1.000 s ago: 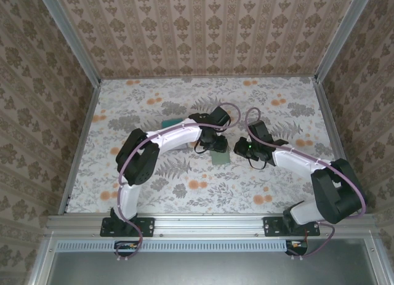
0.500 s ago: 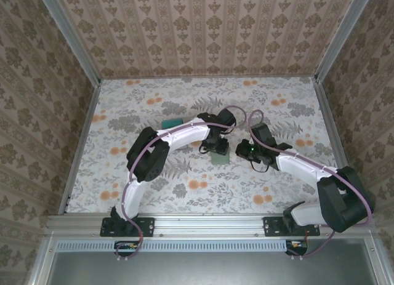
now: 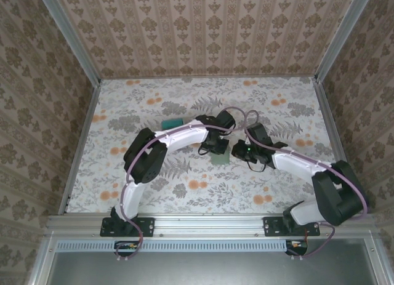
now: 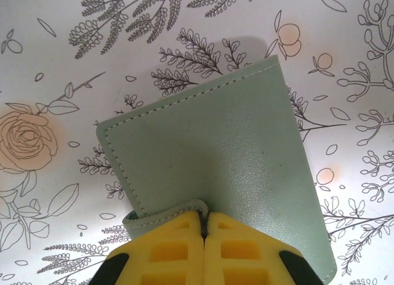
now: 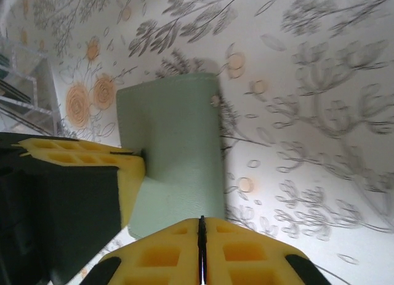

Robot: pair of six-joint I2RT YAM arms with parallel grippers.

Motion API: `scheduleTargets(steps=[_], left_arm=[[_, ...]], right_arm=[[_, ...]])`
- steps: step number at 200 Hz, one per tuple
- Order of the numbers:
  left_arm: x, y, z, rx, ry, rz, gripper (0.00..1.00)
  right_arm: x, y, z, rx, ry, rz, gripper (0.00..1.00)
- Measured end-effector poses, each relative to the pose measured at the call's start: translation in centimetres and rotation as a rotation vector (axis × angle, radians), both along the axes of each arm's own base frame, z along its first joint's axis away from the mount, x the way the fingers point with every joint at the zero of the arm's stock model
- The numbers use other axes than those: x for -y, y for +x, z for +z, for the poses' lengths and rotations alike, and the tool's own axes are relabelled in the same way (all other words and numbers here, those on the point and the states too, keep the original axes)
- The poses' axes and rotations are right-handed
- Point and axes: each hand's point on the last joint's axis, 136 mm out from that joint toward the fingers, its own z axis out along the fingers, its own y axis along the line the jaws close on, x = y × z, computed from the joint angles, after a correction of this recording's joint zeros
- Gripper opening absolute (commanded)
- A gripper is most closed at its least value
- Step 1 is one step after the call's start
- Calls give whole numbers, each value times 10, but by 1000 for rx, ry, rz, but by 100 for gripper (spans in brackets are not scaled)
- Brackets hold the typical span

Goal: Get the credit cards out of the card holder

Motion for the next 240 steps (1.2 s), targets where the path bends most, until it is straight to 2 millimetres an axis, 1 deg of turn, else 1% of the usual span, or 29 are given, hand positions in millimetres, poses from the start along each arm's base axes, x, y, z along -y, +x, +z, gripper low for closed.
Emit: scheduleTargets(steps=[12,41,74,106,138,174,220,232,240], left_arm=[[-1,0,1,3,-27,5,0],[-2,1,1,-2,-79,13,0],[-2,3,1,-7,-103,21,0],[-3,5,2,-11,-116,29,0],[-6,10,3,-9,-129,40,0],[-11,9,5,0,-146,46,0],[-30,12,8,0,-134,78,0],[-42,13,10,4,-103,98,0],[-49,14,12,7,-90,111,0]], right_arm=[[-9,4,-4,-11,23,15,0],[-25,11,-12,-35,82,37,0],[-36,23,-18,-57,116,29,0],[-34,28,-33,-103,85,-3,0],[-33,34,-34,-105,58,-20,0],[-33,34,-35,-104,47,-38,0],[-25,35,-40,-103,16,-71,0],[-14,30,-49,-128,-15,-97,0],[-12,32,-49,-124,-18,-105,0]])
